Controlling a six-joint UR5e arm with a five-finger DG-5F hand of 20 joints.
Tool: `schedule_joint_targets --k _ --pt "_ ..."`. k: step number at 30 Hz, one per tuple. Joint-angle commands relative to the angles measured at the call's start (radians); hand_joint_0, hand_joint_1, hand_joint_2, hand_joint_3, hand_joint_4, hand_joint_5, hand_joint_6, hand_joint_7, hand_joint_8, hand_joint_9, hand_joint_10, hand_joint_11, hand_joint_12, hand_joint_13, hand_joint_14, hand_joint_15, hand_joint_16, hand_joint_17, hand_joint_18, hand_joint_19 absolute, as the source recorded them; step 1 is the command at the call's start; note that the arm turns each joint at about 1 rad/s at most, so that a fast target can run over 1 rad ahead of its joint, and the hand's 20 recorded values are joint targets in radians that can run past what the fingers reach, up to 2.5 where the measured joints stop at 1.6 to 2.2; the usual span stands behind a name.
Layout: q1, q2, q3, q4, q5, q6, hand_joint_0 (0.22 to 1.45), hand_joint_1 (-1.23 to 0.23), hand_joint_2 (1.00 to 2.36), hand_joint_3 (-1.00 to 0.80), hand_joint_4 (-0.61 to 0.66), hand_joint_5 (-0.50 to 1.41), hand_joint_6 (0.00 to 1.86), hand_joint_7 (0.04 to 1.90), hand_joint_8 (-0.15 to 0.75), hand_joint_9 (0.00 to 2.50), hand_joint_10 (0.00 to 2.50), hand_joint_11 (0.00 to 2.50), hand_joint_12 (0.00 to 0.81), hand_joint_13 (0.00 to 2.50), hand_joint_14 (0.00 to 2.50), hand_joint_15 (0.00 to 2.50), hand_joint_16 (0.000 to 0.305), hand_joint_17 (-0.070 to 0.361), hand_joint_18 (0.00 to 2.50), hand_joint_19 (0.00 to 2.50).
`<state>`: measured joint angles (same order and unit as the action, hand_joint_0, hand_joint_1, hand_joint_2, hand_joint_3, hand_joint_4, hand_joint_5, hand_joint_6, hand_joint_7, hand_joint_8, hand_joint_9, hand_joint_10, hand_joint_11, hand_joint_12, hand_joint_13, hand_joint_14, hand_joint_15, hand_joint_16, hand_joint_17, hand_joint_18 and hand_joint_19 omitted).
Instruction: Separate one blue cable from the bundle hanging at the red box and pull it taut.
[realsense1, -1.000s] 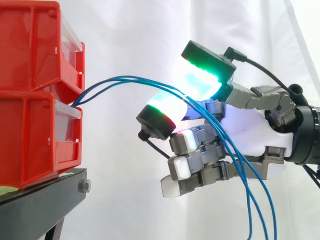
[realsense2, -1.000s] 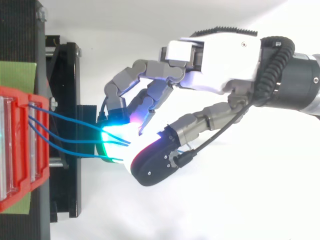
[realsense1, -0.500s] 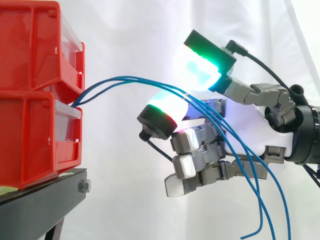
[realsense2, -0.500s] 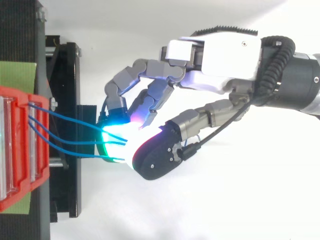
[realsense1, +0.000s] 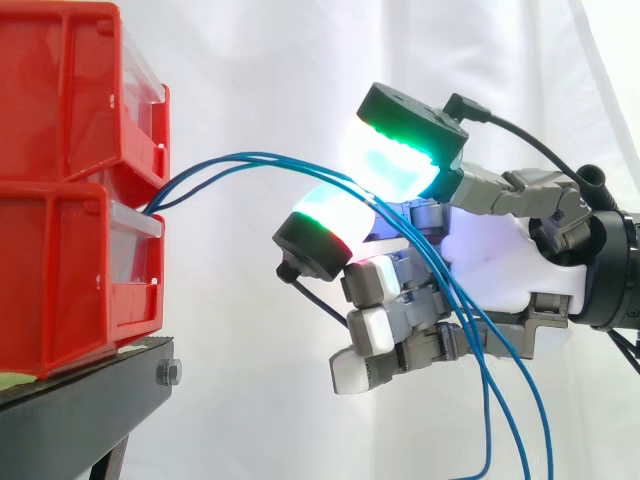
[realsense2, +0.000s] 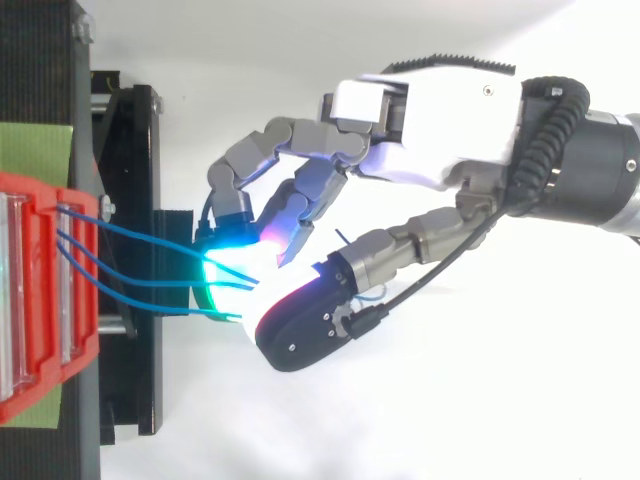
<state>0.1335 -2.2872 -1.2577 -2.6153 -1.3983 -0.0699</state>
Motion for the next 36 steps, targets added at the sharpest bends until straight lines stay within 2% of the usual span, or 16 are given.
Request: schedule_joint_targets --k 1,7,11,13,16,17,21,24,26,30,32,33,36 --pt "0.002 0.0 0.0 0.0 0.005 0.002 0.78 -0.9 1.0 -0.5 0.16 -0.21 0.92 1.14 0.39 1.04 0.02 0.81 0.38 1.08 0.02 0.58 0.047 0.106 0.83 0.45" --pt "0.002 0.0 0.0 0.0 0.005 0.002 0.75 -0.93 1.0 -0.5 0.18 -0.2 0.91 1.13 0.387 1.05 0.02 0.83 0.379 1.09 0.02 0.58 0.048 0.108 0.84 0.45" --pt "0.002 0.0 0.001 0.0 0.005 0.004 0.61 -0.9 1.0 -0.5 0.19 -0.2 0.91 1.12 0.388 1.04 0.02 0.82 0.385 1.08 0.02 0.58 0.05 0.111 0.84 0.48" --pt "0.002 0.0 0.0 0.0 0.005 0.005 0.54 -0.79 1.0 -0.5 0.19 -0.19 0.9 1.11 0.394 1.06 0.02 0.82 0.403 1.09 0.02 0.59 0.053 0.118 0.85 0.5" --pt "0.002 0.0 0.001 0.0 0.005 0.005 0.54 -0.65 1.0 -0.5 0.2 -0.19 0.89 1.09 0.401 1.1 0.02 0.8 0.402 1.1 0.02 0.59 0.053 0.119 0.86 0.52" --pt "0.002 0.0 0.001 0.0 0.005 0.005 0.55 -0.55 1.0 -0.5 0.19 -0.19 0.89 1.08 0.395 1.1 0.02 0.79 0.407 1.1 0.02 0.6 0.053 0.119 0.86 0.54" --pt "0.002 0.0 0.0 -0.002 0.005 0.005 0.58 -0.49 1.0 -0.5 0.19 -0.19 0.88 1.11 0.394 1.1 0.02 0.79 0.401 1.11 0.02 0.6 0.052 0.118 0.86 0.56" --pt "0.002 0.0 0.0 -0.003 0.005 0.005 0.63 -0.53 1.0 -0.47 0.17 -0.18 0.88 1.14 0.398 1.1 0.02 0.8 0.401 1.11 0.02 0.6 0.052 0.118 0.87 0.55" --pt "0.0 0.0 0.0 -0.003 0.005 0.005 0.62 -0.65 1.02 -0.28 0.17 -0.19 0.88 1.21 0.4 1.09 0.02 0.8 0.406 1.11 0.02 0.6 0.052 0.118 0.87 0.54" --pt "-0.002 0.0 0.0 -0.003 0.005 0.005 0.63 -0.75 1.02 -0.16 0.13 -0.19 0.89 1.29 0.404 1.07 0.02 0.82 0.404 1.1 0.02 0.6 0.053 0.119 0.87 0.53" --pt "-0.002 0.0 0.0 -0.003 0.005 0.005 0.69 -0.84 1.02 -0.16 0.08 -0.2 0.91 1.35 0.401 1.05 0.02 0.83 0.402 1.1 0.02 0.59 0.053 0.118 0.88 0.51" --pt "0.0 0.0 0.0 -0.003 0.005 0.005 0.73 -0.87 1.02 -0.17 0.1 -0.21 0.92 1.36 0.401 1.05 0.02 0.82 0.399 1.1 0.02 0.59 0.052 0.118 0.88 0.51" --pt "-0.002 0.0 0.0 -0.003 0.005 0.005 0.81 -0.9 1.01 -0.35 0.09 -0.21 0.93 1.23 0.388 1.03 0.02 0.82 0.381 1.08 0.02 0.6 0.051 0.114 0.84 0.51"
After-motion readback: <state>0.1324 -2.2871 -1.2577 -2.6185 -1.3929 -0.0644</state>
